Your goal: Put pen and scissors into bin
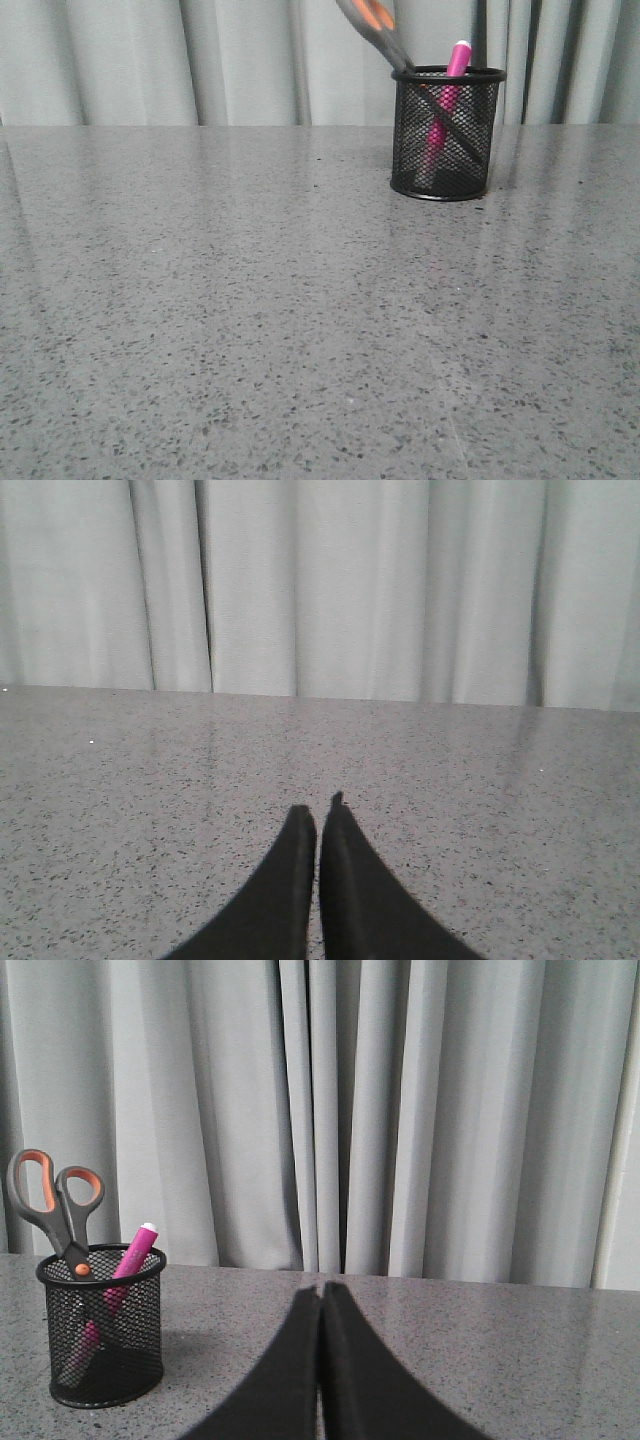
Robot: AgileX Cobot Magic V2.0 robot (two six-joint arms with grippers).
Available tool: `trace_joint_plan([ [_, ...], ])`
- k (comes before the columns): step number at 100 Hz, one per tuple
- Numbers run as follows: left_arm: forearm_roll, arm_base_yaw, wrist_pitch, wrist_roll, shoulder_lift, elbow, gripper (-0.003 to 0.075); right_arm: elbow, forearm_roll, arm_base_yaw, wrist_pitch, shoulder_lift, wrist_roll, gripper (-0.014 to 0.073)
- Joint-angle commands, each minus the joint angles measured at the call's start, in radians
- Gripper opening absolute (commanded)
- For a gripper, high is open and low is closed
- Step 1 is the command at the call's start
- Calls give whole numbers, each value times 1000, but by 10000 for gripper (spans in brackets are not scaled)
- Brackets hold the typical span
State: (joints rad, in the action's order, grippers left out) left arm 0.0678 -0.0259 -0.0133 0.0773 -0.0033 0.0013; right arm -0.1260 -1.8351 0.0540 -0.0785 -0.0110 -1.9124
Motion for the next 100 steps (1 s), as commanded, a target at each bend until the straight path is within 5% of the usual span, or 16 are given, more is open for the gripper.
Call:
trace_joint_plan([
  [1,9,1,81,-12,-34,44,-19,-24,-36,-8,15,-9,-4,-74],
  [100,9,1,81,-12,-34,44,-19,-23,-36,-5,-31,-9,23,-74],
])
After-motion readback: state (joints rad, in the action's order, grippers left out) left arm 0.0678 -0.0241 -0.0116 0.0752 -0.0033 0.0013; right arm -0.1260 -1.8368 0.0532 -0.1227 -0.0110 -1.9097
